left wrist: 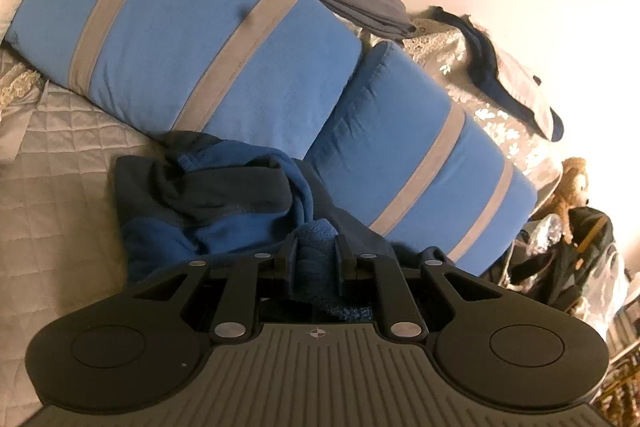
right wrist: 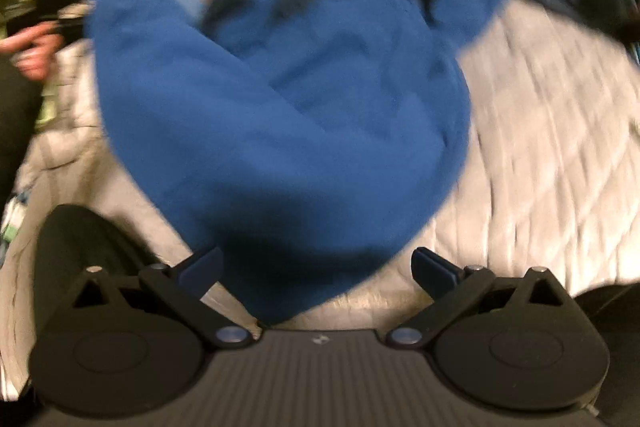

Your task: Fold clothes

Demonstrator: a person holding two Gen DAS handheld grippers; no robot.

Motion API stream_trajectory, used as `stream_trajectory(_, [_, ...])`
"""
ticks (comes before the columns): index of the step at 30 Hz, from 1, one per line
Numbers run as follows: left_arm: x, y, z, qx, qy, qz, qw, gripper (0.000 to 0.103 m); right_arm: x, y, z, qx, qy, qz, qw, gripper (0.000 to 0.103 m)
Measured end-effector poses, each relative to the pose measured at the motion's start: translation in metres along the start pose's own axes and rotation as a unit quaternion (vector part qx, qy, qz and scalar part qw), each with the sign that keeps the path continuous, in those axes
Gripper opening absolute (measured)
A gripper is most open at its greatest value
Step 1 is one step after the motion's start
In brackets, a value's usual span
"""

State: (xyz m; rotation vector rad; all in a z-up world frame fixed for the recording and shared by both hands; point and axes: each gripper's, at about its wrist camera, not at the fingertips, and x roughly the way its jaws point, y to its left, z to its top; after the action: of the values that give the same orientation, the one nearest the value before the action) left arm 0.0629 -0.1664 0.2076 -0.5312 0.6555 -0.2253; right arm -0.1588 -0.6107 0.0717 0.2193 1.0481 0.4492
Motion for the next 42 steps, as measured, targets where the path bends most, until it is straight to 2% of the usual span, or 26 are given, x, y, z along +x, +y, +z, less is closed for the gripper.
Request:
stream_trajectory(3, [-0.004, 0.008, -0.001, -0.011, -0.005, -0.005, 0.9999, 0.018, 0.025, 0.001, -0.002, 0.027, 0.033, -0.022, 0.999, 0.096])
stream_trajectory(7, [-0.007, 0.018, -0.003, -0.025, -0.007, -0.009, 0.9996, 0.018, 0.051, 0.0, -0.007, 0.048, 0.062, -0.045, 0.996, 0.078])
stream_trajectory(9, [-0.009, 0.02, -0.004, -0.025, -0.007, -0.012, 0.9996, 0.018, 0.062, -0.002, -0.009, 0.065, 0.066, -0.042, 0.995, 0.073])
stream_trajectory(10, [-0.01, 0.02, -0.004, -0.025, -0.007, -0.013, 0.9996, 0.018, 0.068, -0.004, -0.011, 0.074, 0.067, -0.039, 0.994, 0.067])
stream_trajectory(11, [-0.011, 0.021, -0.005, -0.024, -0.007, -0.013, 0.9996, 0.018, 0.073, -0.006, -0.012, 0.083, 0.066, -0.033, 0.994, 0.055])
stream_trajectory(13, [-0.015, 0.021, -0.006, -0.022, -0.008, -0.013, 0.9996, 0.018, 0.081, -0.008, -0.015, 0.101, 0.063, -0.018, 0.993, 0.048])
stream_trajectory(15, [-0.019, 0.021, -0.006, -0.02, -0.009, -0.012, 0.9997, 0.018, 0.085, -0.009, -0.017, 0.102, 0.053, -0.013, 0.993, 0.033])
stream_trajectory(16, [-0.022, 0.022, -0.007, -0.017, -0.009, -0.01, 0.9998, 0.018, 0.082, -0.009, -0.016, 0.102, 0.048, -0.01, 0.994, 0.011])
stream_trajectory(17, [-0.025, 0.022, -0.008, -0.015, -0.01, -0.009, 0.9998, 0.018, 0.077, -0.01, -0.015, 0.101, 0.043, -0.007, 0.994, 0.007])
stream_trajectory(19, [-0.033, 0.022, -0.01, -0.004, -0.012, -0.004, 0.9999, 0.018, 0.068, -0.011, -0.012, 0.101, 0.033, -0.001, 0.994, 0.006])
stream_trajectory(22, [-0.047, 0.018, -0.014, 0.022, -0.016, 0.009, 0.9996, 0.018, 0.042, -0.004, -0.005, 0.062, 0.006, -0.009, 0.998, 0.006])
stream_trajectory(26, [-0.068, 0.015, -0.022, 0.053, -0.022, 0.027, 0.998, 0.018, -0.004, -0.007, 0.009, 0.034, -0.029, -0.011, 0.999, 0.005])
stream_trajectory(32, [-0.099, 0.012, -0.035, 0.073, -0.024, 0.037, 0.9964, 0.018, -0.08, -0.023, 0.043, 0.029, -0.099, -0.017, 0.995, 0.005])
stream_trajectory(36, [-0.117, 0.009, -0.045, 0.081, -0.021, 0.037, 0.9958, 0.018, -0.106, -0.029, 0.062, 0.04, -0.128, -0.014, 0.991, 0.004])
stream_trajectory(42, [-0.148, 0.009, -0.064, 0.086, -0.008, 0.034, 0.9957, 0.018, -0.128, -0.034, 0.077, 0.049, -0.144, -0.003, 0.988, 0.004])
